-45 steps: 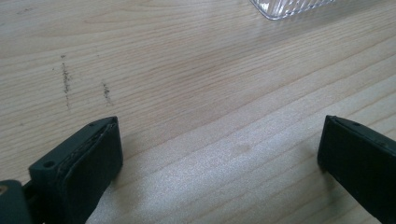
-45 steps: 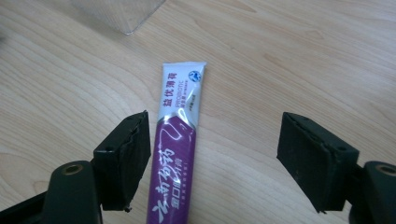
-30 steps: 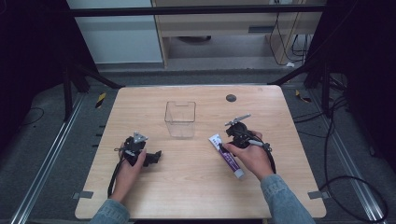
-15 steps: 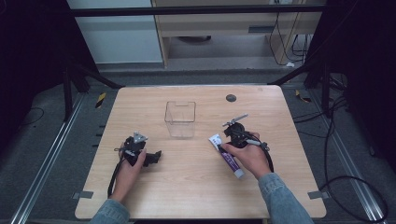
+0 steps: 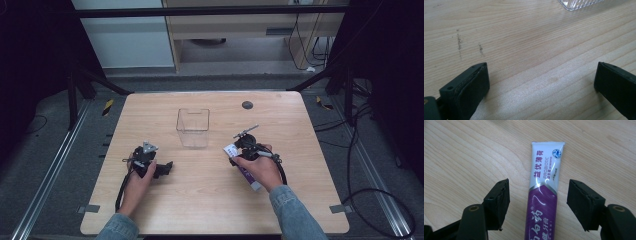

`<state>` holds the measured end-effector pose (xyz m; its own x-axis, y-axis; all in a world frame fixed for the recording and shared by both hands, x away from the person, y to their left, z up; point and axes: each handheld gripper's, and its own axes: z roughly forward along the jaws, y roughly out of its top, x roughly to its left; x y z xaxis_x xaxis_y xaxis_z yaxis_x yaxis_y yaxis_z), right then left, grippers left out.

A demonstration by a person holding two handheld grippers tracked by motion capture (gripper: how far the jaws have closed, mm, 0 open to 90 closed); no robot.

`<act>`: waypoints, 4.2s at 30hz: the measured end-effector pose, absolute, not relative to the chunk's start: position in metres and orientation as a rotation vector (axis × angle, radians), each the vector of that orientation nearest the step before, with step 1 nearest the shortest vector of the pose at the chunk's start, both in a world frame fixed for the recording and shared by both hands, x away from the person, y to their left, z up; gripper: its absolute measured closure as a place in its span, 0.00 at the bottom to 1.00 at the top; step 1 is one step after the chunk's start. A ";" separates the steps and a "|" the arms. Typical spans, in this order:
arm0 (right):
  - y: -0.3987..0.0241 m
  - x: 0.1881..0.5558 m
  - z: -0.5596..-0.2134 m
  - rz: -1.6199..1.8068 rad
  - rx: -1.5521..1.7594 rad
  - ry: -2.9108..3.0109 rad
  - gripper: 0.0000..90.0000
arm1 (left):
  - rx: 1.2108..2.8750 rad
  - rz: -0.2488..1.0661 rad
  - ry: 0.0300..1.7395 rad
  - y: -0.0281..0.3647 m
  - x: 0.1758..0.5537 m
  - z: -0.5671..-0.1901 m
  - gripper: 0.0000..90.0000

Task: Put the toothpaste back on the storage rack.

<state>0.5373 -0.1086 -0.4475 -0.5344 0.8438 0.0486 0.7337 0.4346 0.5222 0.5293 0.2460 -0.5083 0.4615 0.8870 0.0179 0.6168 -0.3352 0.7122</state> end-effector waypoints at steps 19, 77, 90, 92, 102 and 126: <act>-0.104 0.552 -0.464 0.625 1.405 2.511 0.47 | 2.070 0.543 1.247 0.246 0.529 -0.508 0.00; -0.088 0.568 -0.468 0.441 1.418 2.544 0.75 | 2.071 0.542 1.245 0.246 0.530 -0.508 0.00; -0.094 0.563 -0.460 0.502 1.402 2.532 0.88 | 2.071 0.542 1.245 0.246 0.530 -0.508 0.00; -0.097 0.562 -0.456 0.532 1.402 2.512 0.88 | 2.071 0.543 1.245 0.246 0.530 -0.508 0.00; -0.110 0.567 -0.434 0.625 1.411 2.458 0.89 | 2.071 0.542 1.245 0.246 0.530 -0.508 0.00; -0.127 0.574 -0.389 0.942 1.368 2.245 0.89 | 2.072 0.543 1.245 0.246 0.530 -0.508 0.00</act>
<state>0.5739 -0.1272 -0.3887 -0.4739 0.8794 0.0456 0.6486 0.3136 0.6935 0.5301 0.2458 -0.5083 0.4629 0.8862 0.0177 0.6158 -0.3359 0.7127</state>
